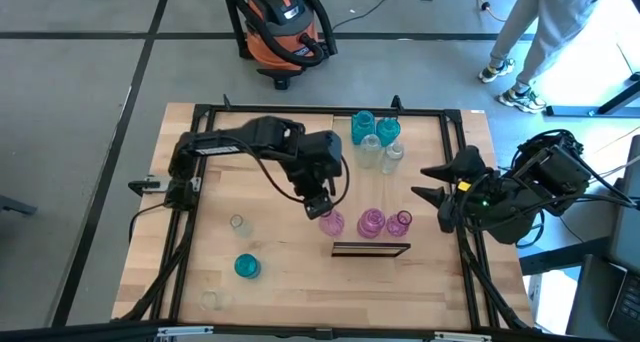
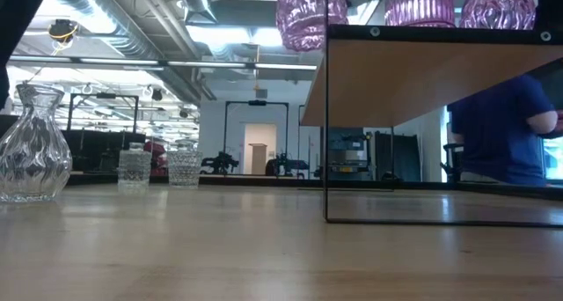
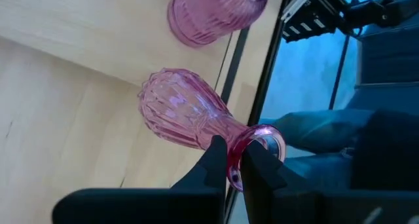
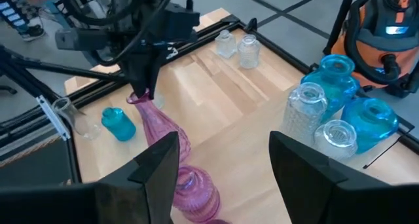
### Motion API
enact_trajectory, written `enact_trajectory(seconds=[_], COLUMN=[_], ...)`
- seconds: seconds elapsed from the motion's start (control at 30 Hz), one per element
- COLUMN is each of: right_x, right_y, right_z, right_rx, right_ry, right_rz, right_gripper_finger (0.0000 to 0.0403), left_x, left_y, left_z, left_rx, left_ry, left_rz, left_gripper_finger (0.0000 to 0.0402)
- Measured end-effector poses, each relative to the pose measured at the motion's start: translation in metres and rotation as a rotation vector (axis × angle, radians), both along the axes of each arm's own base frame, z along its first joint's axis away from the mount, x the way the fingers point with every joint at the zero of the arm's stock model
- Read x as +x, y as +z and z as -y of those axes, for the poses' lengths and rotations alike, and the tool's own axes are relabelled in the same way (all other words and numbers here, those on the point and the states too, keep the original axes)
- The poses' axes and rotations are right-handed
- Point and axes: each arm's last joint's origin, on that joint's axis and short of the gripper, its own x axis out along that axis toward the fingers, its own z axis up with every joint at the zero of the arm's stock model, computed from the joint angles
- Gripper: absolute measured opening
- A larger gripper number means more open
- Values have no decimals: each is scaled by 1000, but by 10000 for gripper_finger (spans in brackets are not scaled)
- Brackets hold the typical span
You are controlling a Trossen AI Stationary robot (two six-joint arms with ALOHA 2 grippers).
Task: Sort vases onto shelf
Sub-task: Put the pink vase on the shelf aligned with the other pink vase
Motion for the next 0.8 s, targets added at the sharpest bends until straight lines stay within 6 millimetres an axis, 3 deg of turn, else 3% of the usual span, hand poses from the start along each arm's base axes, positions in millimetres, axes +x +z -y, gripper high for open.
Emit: enact_trajectory(seconds=[0.37, 0.57, 0.8], right_x=[0, 0, 0], right_y=[0, 0, -1], right_z=[-1, -1, -1], right_rx=[-23, -21, -5], right_ry=[42, 43, 50], right_rz=[-29, -29, -37], right_gripper_finger=[218, 218, 218], left_x=[9, 16, 20], left_y=[-3, -8, -10], left_z=[-1, 0, 0], left_rx=[-13, -15, -20], left_ry=[11, 13, -1], left_rz=[35, 35, 51], left_gripper_finger=[15, 40, 30])
